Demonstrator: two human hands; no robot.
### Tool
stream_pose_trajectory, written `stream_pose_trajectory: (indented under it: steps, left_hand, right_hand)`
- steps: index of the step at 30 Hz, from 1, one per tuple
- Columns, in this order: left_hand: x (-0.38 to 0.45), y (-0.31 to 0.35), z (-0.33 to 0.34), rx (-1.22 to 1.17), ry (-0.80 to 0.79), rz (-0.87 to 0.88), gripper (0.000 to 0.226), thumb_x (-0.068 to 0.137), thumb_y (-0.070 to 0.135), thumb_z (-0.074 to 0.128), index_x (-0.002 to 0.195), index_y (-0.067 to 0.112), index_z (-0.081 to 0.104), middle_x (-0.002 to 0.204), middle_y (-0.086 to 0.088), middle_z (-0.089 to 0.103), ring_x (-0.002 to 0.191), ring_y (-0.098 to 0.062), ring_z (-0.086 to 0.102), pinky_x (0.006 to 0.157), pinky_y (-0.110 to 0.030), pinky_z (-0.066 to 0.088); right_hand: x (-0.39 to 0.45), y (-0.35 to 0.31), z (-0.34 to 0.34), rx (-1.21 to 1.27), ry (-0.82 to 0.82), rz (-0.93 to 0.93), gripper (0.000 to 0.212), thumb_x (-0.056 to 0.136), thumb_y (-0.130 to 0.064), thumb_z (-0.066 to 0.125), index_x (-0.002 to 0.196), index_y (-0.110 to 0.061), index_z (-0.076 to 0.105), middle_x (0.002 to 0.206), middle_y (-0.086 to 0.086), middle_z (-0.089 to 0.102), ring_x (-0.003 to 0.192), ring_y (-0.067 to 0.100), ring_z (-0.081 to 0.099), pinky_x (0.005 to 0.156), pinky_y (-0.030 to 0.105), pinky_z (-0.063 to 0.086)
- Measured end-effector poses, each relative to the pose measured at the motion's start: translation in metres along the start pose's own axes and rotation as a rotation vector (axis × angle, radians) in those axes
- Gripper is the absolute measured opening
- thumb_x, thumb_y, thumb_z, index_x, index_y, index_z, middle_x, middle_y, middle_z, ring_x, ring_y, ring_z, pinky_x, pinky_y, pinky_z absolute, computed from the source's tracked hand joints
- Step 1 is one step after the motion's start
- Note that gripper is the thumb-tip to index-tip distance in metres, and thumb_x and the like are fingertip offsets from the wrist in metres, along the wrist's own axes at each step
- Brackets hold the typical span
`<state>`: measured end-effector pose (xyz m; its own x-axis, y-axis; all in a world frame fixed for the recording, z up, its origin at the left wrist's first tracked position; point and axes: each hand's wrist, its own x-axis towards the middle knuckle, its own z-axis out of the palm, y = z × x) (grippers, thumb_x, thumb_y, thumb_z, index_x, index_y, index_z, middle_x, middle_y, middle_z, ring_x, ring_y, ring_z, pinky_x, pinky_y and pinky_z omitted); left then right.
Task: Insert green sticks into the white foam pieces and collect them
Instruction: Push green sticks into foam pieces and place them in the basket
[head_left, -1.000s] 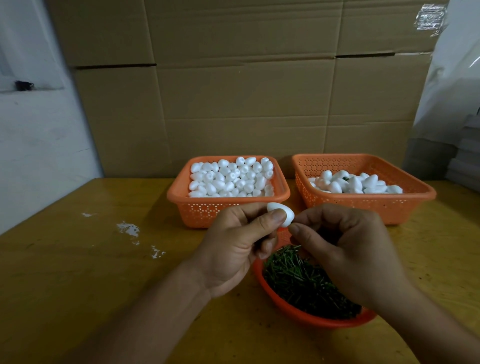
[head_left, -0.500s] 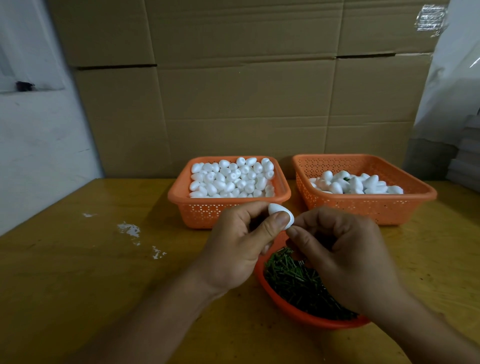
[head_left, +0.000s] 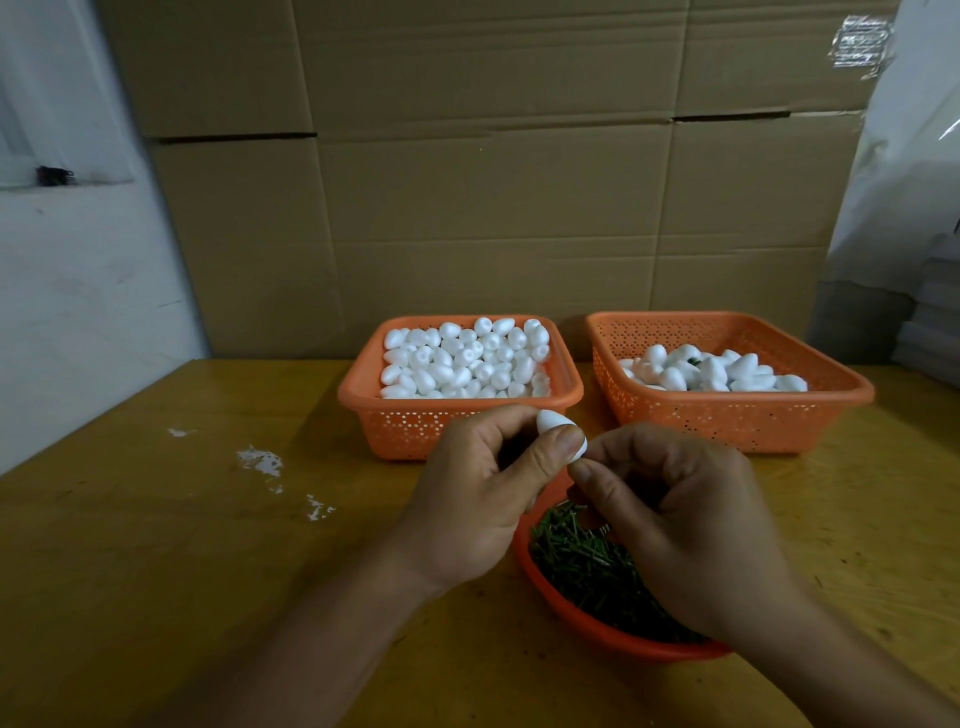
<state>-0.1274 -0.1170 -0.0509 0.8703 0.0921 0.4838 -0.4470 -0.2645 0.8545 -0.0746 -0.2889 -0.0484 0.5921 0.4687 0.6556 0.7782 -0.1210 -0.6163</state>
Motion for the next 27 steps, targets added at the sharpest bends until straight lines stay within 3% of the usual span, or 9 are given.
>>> stream_pose_trajectory:
  steps: [8, 10, 14, 18, 21, 24, 27]
  left_hand:
    - [-0.001, -0.003, 0.005, -0.023, -0.007, 0.029, 0.023, 0.093, 0.041, 0.066, 0.089, 0.019, 0.071, 0.06, 0.015, 0.058, 0.058, 0.002, 0.054, 0.056, -0.012, 0.043]
    - [-0.002, -0.004, 0.006, -0.024, -0.028, 0.042, 0.017, 0.095, 0.032, 0.065, 0.1, 0.017, 0.071, 0.065, 0.022, 0.063, 0.062, 0.007, 0.059, 0.059, -0.007, 0.044]
    - [-0.003, -0.009, 0.007, 0.005, 0.012, -0.006, 0.03, 0.089, 0.033, 0.07, 0.117, 0.023, 0.068, 0.069, 0.014, 0.057, 0.063, 0.002, 0.055, 0.06, -0.013, 0.044]
    - [-0.004, -0.014, 0.009, 0.069, 0.043, -0.006, 0.007, 0.088, 0.027, 0.069, 0.085, 0.021, 0.066, 0.07, 0.014, 0.059, 0.065, 0.0, 0.054, 0.062, -0.015, 0.045]
    - [-0.004, -0.014, 0.01, 0.118, 0.039, 0.013, 0.023, 0.091, 0.028, 0.066, 0.071, 0.022, 0.055, 0.06, 0.013, 0.049, 0.056, -0.001, 0.045, 0.055, -0.018, 0.04]
    - [-0.004, -0.014, 0.01, 0.184, 0.044, 0.08, 0.041, 0.095, 0.031, 0.061, 0.061, 0.015, 0.045, 0.053, 0.01, 0.039, 0.052, -0.005, 0.039, 0.05, -0.027, 0.033]
    - [-0.005, -0.012, 0.01, 0.184, 0.041, 0.112, 0.057, 0.096, 0.043, 0.055, 0.058, 0.004, 0.042, 0.049, -0.006, 0.037, 0.047, -0.013, 0.036, 0.046, -0.036, 0.03]
  right_hand:
    - [0.002, 0.004, -0.001, 0.082, -0.015, 0.068, 0.019, 0.084, -0.041, 0.063, 0.088, -0.026, 0.073, 0.072, -0.009, 0.074, 0.063, 0.01, 0.071, 0.054, 0.025, 0.056]
    - [0.005, 0.007, -0.001, 0.105, -0.017, 0.087, 0.015, 0.086, -0.036, 0.065, 0.088, -0.023, 0.073, 0.072, -0.007, 0.074, 0.064, 0.01, 0.071, 0.054, 0.02, 0.054]
    - [0.015, 0.021, -0.01, 0.112, 0.032, 0.179, 0.006, 0.09, -0.02, 0.07, 0.085, -0.022, 0.073, 0.074, -0.005, 0.075, 0.064, 0.006, 0.07, 0.059, 0.018, 0.055]
    - [0.039, 0.048, -0.029, -0.063, 0.197, 0.266, 0.012, 0.09, -0.026, 0.069, 0.079, -0.027, 0.072, 0.073, -0.011, 0.074, 0.063, 0.004, 0.068, 0.055, 0.022, 0.053]
    - [0.062, 0.077, -0.045, -0.192, 0.294, 0.379, 0.014, 0.093, -0.03, 0.069, 0.081, -0.024, 0.073, 0.069, -0.006, 0.069, 0.053, 0.009, 0.059, 0.055, 0.032, 0.046]
    - [0.082, 0.104, -0.061, -0.385, 0.308, 0.496, 0.017, 0.094, -0.037, 0.065, 0.091, -0.024, 0.075, 0.082, -0.004, 0.072, 0.07, 0.021, 0.065, 0.066, 0.043, 0.057]
    - [0.095, 0.124, -0.074, -0.529, 0.298, 0.566, 0.024, 0.094, -0.036, 0.063, 0.08, -0.019, 0.074, 0.073, 0.003, 0.069, 0.069, 0.027, 0.064, 0.063, 0.037, 0.053]
